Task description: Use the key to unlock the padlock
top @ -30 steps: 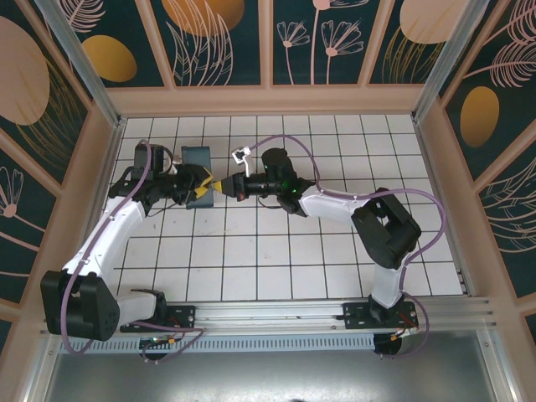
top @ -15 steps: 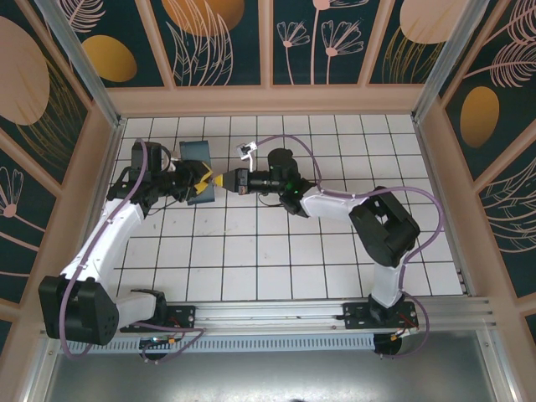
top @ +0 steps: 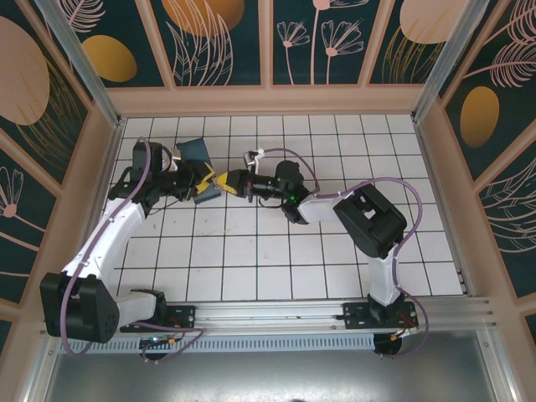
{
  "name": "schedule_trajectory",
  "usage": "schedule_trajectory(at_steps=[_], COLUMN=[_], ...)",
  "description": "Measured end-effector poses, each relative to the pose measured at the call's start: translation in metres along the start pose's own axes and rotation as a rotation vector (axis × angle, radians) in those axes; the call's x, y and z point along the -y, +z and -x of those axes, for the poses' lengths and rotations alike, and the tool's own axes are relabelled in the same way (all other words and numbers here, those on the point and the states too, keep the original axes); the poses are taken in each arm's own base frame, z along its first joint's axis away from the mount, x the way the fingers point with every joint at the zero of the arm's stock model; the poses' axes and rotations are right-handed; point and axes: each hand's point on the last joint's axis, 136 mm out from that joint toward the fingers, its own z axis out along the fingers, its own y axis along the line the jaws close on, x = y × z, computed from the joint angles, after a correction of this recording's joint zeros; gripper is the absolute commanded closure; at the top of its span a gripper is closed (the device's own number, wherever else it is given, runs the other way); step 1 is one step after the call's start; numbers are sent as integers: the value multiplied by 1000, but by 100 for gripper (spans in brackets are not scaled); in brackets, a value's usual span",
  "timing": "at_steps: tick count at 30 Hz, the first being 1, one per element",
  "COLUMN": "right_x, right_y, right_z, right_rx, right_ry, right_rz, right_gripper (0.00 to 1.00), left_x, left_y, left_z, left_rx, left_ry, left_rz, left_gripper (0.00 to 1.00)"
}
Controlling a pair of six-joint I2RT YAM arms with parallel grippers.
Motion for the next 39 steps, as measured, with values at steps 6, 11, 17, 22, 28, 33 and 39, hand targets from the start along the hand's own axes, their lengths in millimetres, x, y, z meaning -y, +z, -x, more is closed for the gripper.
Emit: schedule_trajectory(at_steps=[6, 11, 17, 22, 28, 33, 39], right_x=[11, 8, 21, 35, 38, 25, 8], right_y=[-12, -19, -30, -44, -73, -75, -49], right_z=[-12, -16, -18, -19, 3, 23, 45], right_rx=[22, 48, 71, 89, 146, 136, 47], right_ry=[88, 36, -13, -47, -141, -304, -532], right_rz=[-43, -93, -158, -245, -372, -488, -589], right_gripper=[100, 100, 100, 100, 82, 64, 55], left_x=[-13, -15, -9, -8, -23, -34, -49], left_y=[7, 9, 4, 0, 0, -1, 9], left_z=[-14, -27, -32, -29, -21, -8, 15], left_rx=[-60, -110, -112, -88, -39, 31, 113], left_ry=[17, 42, 81, 108, 145, 199, 235], left_rz=[10, -2, -24, -25, 48, 115, 184], left_gripper=[67, 44, 38, 38, 38, 38, 38])
